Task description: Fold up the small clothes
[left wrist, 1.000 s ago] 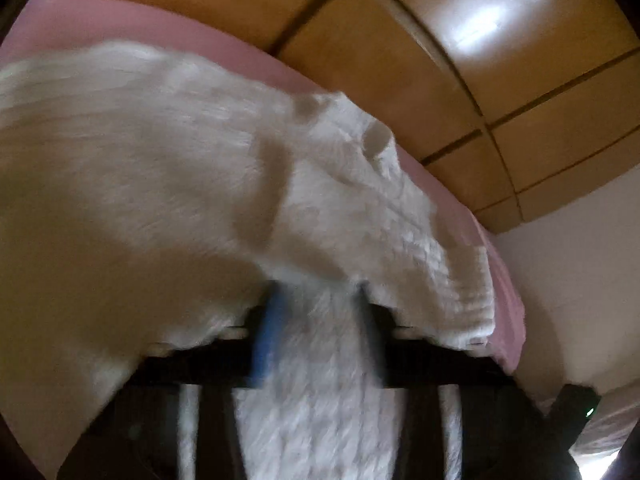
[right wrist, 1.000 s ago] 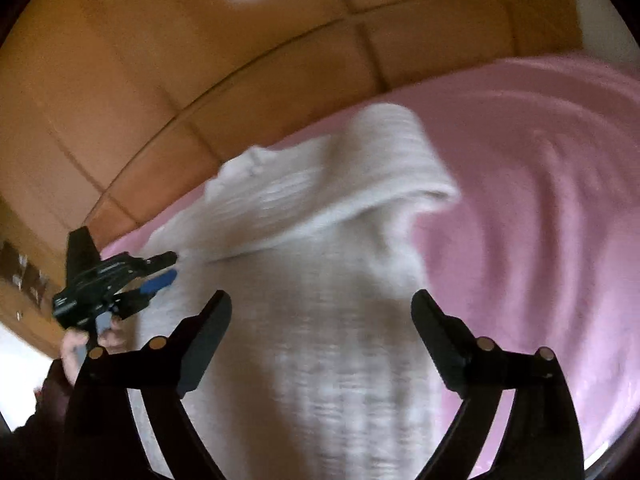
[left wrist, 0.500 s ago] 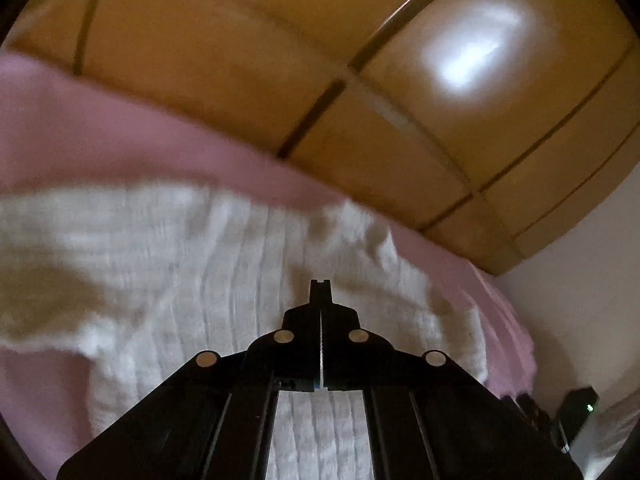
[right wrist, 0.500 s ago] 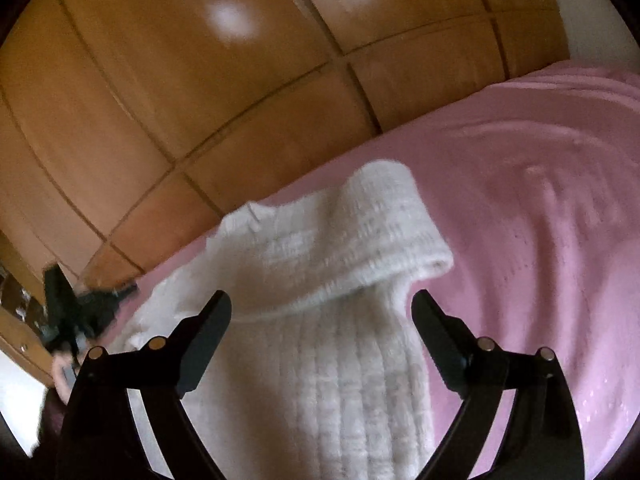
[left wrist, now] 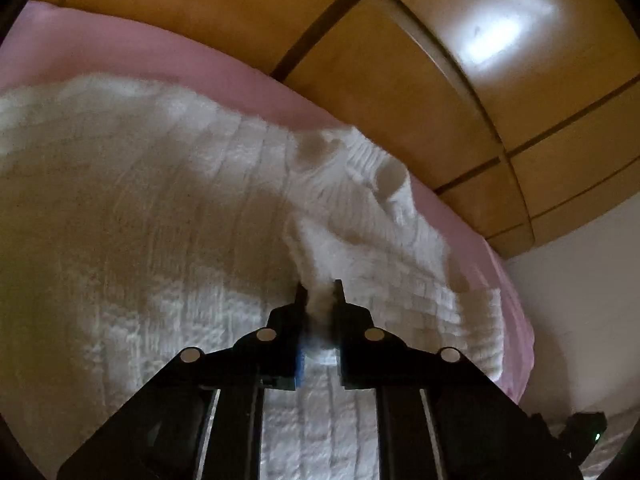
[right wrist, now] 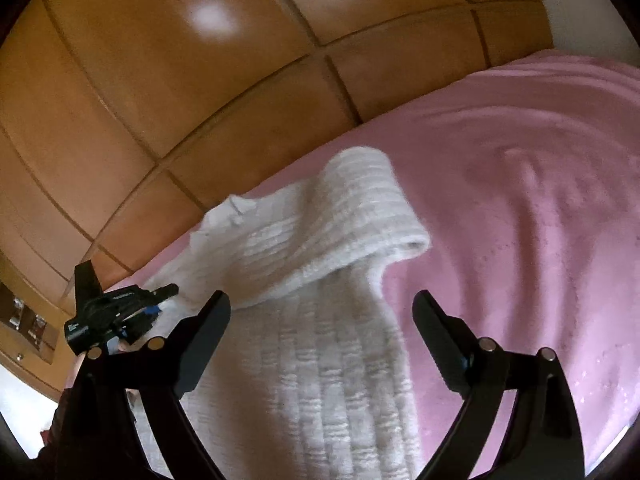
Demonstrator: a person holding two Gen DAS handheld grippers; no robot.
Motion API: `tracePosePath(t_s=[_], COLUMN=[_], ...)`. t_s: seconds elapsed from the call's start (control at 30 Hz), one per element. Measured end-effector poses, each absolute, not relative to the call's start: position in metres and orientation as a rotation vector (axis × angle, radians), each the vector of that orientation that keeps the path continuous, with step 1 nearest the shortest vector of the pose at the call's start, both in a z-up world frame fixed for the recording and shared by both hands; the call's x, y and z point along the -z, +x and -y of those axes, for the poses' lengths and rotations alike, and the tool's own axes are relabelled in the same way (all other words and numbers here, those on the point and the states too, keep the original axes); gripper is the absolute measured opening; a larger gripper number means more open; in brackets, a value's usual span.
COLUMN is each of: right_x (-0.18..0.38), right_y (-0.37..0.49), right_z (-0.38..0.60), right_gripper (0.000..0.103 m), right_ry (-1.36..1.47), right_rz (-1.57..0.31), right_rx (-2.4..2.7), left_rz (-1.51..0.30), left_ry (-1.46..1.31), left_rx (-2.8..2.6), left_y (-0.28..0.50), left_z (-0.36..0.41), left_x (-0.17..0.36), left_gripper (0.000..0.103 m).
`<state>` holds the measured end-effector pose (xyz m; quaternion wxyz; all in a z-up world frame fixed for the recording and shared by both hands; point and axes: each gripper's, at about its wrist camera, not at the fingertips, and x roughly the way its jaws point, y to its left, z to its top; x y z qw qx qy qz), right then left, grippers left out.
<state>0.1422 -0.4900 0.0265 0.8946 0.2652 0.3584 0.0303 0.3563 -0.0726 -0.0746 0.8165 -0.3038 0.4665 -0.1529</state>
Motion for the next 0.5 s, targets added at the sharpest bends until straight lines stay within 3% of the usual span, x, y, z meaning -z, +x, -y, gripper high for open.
tracePosePath(t_s=[0.23, 0.5], right_x=[-0.032, -0.035], right_y=[0.142, 0.202], right_z=[0.498, 0.452], right_gripper=[0.093, 0.093], right_ry=[0.56, 0.495], right_rz=[-0.721, -0.735], right_rx=[-0.064, -0.153], left_rz=[-0.798, -0.88], left_ry=[-0.629, -0.492], left_rx=[0.309, 0.251], left_y=[0.345, 0.345], left_z=[0.02, 0.023], left_x=[0.018, 0.054], left_gripper=[0.008, 0.008])
